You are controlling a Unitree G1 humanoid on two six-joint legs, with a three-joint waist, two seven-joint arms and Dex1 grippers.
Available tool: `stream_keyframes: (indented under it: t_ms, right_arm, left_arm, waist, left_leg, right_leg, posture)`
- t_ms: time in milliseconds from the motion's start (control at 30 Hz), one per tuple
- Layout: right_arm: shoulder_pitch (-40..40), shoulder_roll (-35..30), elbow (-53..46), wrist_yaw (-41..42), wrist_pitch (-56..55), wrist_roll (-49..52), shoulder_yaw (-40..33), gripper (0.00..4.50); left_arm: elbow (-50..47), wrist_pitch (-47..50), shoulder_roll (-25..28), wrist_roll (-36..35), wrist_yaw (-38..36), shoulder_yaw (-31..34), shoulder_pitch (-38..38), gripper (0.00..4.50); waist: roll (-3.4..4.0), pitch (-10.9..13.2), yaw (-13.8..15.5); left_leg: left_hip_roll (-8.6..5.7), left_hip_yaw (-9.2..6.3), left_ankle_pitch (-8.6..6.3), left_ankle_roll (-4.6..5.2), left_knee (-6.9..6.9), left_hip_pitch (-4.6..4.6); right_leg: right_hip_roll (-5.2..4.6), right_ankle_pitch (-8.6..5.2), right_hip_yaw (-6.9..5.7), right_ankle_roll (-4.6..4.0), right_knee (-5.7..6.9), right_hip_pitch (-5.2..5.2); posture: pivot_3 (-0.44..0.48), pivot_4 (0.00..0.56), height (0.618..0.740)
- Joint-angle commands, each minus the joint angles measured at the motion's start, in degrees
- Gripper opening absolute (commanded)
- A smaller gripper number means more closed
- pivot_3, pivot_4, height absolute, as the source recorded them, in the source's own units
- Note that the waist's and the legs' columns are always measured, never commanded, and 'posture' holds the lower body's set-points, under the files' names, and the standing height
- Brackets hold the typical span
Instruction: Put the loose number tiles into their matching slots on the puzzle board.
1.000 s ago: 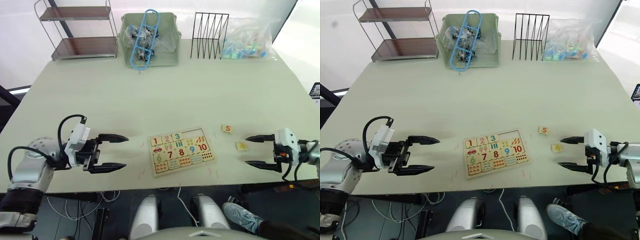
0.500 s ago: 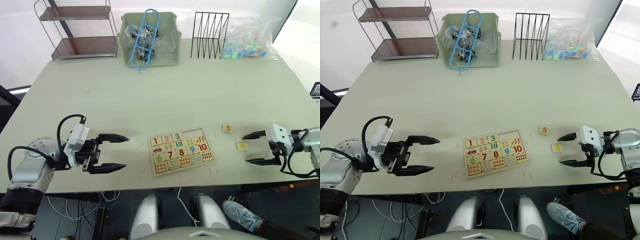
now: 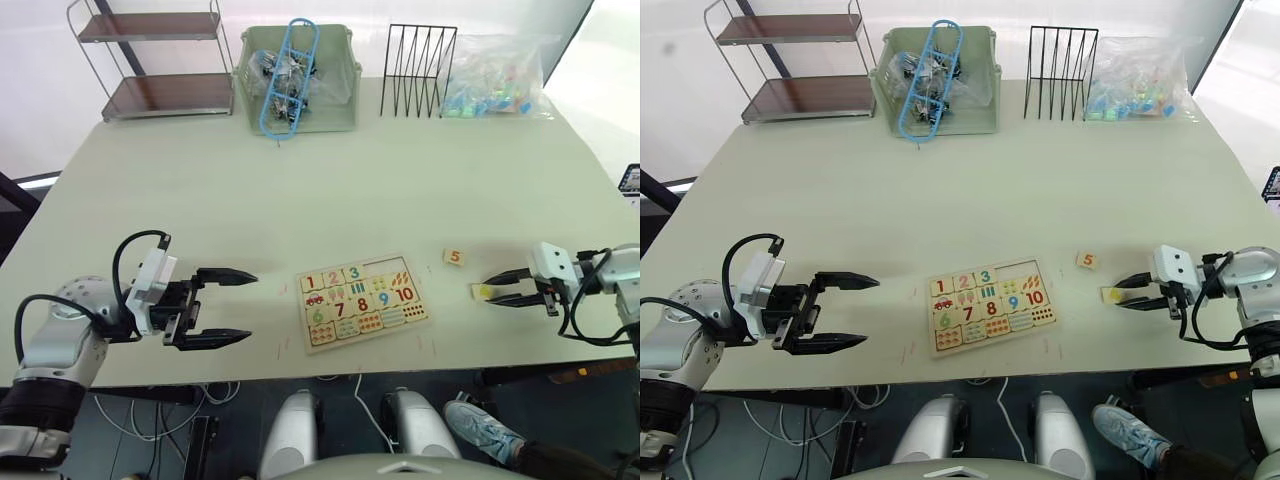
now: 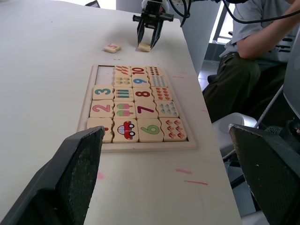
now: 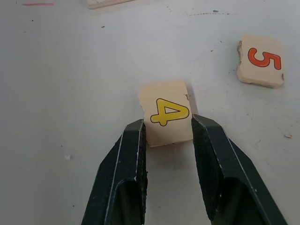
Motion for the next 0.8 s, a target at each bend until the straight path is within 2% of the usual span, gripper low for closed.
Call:
stream_keyframes:
  t_ms: [33,133,300,500,567,800]
  right_arm:
    - [-0.1,-0.4,-3.4,-1.1,3.7,0.2,-1.0,0.85]
    - [1.1,-1.2,-8.9,-2.9,8.6,0.6,-1.7,0.85]
    - [5.6,-3.1,-26.1,-6.5,24.0,4.2,-3.5,0.85]
    - [7.2,-6.2,-41.1,-15.3,37.6,0.1,-2.2,0.85]
    - [6.5,-7.1,-44.7,-16.2,41.7,-1.8,-0.1,0.85]
    - [-3.8,-3.2,-51.1,-17.6,56.2,-0.9,5.3,0.85]
  left_arm:
    - [-1.6,-0.9,-0.2,-1.1,-2.0,1.3,0.1,4.50]
    - [-1.6,-0.7,-0.7,-1.1,-2.0,1.8,0.2,4.50]
    - [-2.1,-0.2,-1.3,-1.1,-2.0,2.9,0.8,4.50]
    - [-2.4,0.7,-1.2,-1.2,-2.0,5.2,2.0,4.50]
    - [-2.3,0.7,-1.4,-1.0,-2.0,5.8,2.2,4.50]
    - [-2.6,0.7,-2.8,-0.3,-2.0,8.0,3.3,4.50]
  waist:
    - [0.00,0.0,0.0]
    - [0.02,0.0,0.0]
    - [0.06,0.0,0.2]
    - [0.07,0.0,0.2]
    - [0.07,0.0,0.2]
    - [0.08,0.1,0.0]
  left_leg:
    - [0.00,0.00,0.00,0.00,0.00,0.00]
    - [0.00,0.01,0.00,0.00,0.00,-0.01]
    - [0.00,-0.02,0.00,0.00,0.00,-0.08]
    - [0.00,-0.02,0.00,0.00,0.00,-0.09]
    - [0.00,-0.03,0.00,0.00,-0.01,-0.10]
    - [0.02,0.02,0.00,0.00,-0.02,-0.13]
  right_leg:
    - [0.00,0.00,0.00,0.00,0.00,0.00]
    - [0.00,0.00,0.01,0.00,0.02,-0.02]
    - [0.00,0.00,-0.01,0.00,0.02,-0.08]
    - [-0.01,-0.01,-0.03,0.01,0.02,-0.09]
    - [0.00,-0.02,-0.04,0.00,0.02,-0.11]
    - [0.00,-0.11,-0.01,-0.18,0.03,-0.20]
  posture:
    - [0.000,0.150,0.740]
    - [0.000,0.150,0.740]
    - [0.000,0.150,0.740]
    - [0.000,0.150,0.740]
    - [0.000,0.150,0.740]
    - [0.000,0.150,0.740]
